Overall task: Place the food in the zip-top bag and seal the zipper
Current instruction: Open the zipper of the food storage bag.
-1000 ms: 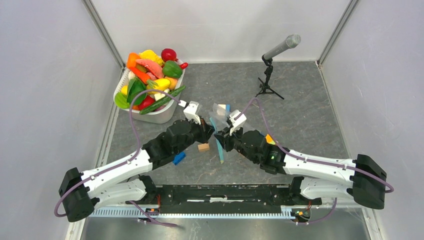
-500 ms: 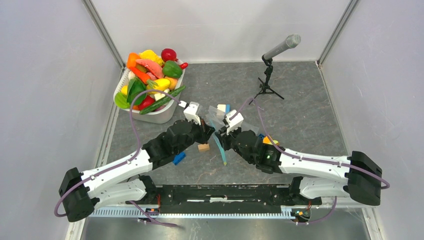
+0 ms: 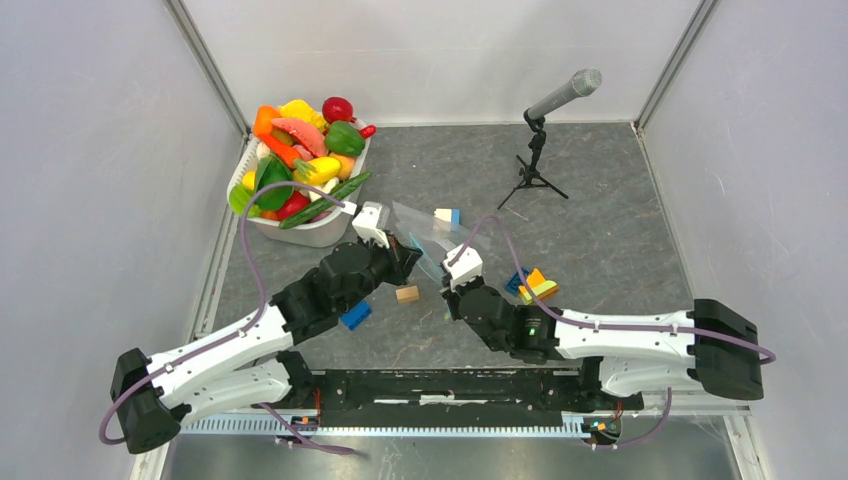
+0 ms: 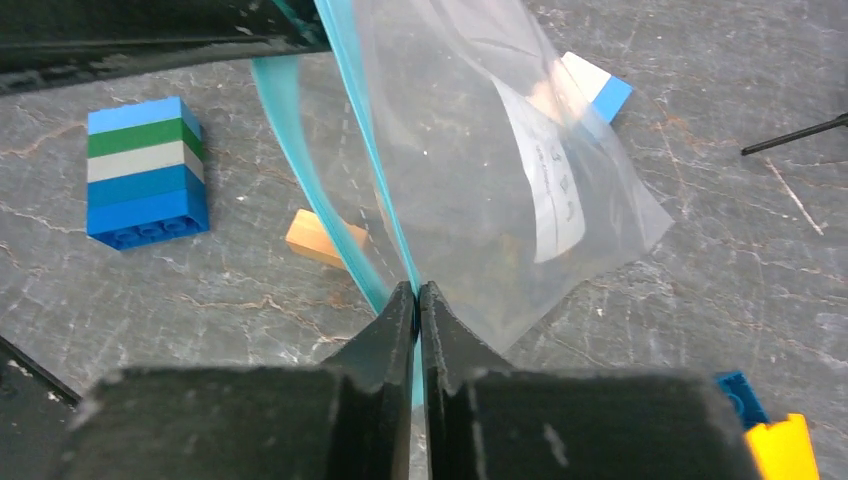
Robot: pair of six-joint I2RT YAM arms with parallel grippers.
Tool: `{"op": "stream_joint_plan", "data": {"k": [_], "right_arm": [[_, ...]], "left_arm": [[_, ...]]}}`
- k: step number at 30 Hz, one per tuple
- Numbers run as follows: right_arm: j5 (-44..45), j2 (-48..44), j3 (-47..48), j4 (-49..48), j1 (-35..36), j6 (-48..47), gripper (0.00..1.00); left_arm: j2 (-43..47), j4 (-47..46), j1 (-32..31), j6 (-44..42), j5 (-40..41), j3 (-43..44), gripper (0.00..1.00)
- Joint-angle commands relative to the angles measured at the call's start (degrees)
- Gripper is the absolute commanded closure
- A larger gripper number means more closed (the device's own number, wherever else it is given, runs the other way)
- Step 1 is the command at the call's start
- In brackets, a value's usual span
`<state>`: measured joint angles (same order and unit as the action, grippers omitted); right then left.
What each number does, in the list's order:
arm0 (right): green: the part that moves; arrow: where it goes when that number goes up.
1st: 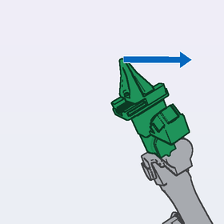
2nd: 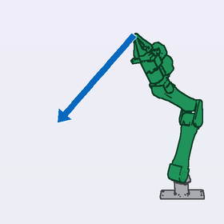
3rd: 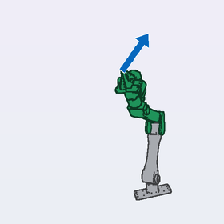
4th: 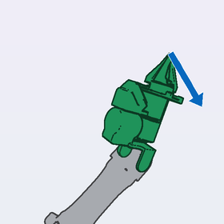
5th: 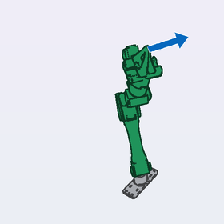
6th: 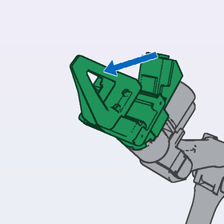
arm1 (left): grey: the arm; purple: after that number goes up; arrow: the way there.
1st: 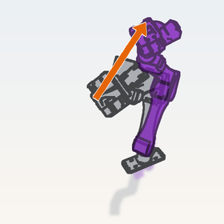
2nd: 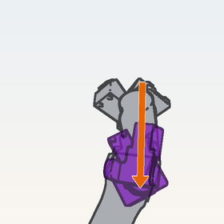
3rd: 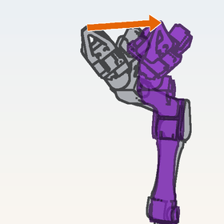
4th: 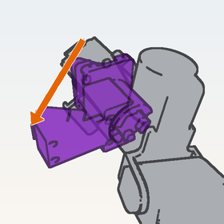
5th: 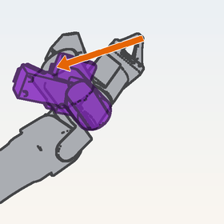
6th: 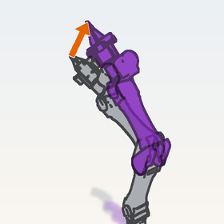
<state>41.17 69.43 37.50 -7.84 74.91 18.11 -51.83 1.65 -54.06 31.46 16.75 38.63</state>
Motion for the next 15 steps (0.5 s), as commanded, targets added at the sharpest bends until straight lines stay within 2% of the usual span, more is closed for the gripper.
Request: {"op": "stream_joint_plan", "data": {"k": [1, 2, 6, 8, 9, 11, 15], "right_arm": [[1.72, -4.02, -1.25, 1.15, 0.14, -0.59, 0.96], [1.56, -4.79, -0.92, 1.55, 0.14, -0.96, 1.0], [-2.57, -6.97, 0.91, 1.91, -0.55, -3.54, 1.0], [-5.03, -6.87, 1.84, 1.9, -1.12, -3.74, 1.0], [-5.9, -6.57, 2.25, 1.74, -1.31, -3.29, 1.0], [-6.94, -5.75, 2.82, 1.15, -1.65, -1.82, 1.0], [-10.47, -4.05, 3.77, -0.77, -3.32, 1.89, 1.0]], "left_arm": [[1.85, 1.59, 0.36, -2.46, 2.88, 0.68, 0.98], [1.62, 2.52, 0.36, -3.29, 2.85, 0.94, 0.98], [0.51, 4.98, 0.36, -6.75, 0.16, 1.26, 0.98], [0.79, 3.62, 0.36, -6.46, -1.94, 0.55, 0.94], [0.84, 2.12, 0.36, -5.63, -2.94, -0.04, 0.88], [0.81, -1.16, 0.36, -3.49, -5.22, -1.19, 0.69], [-1.78, -4.57, 0.4, 0.67, -8.05, -2.01, 0.61]]}}
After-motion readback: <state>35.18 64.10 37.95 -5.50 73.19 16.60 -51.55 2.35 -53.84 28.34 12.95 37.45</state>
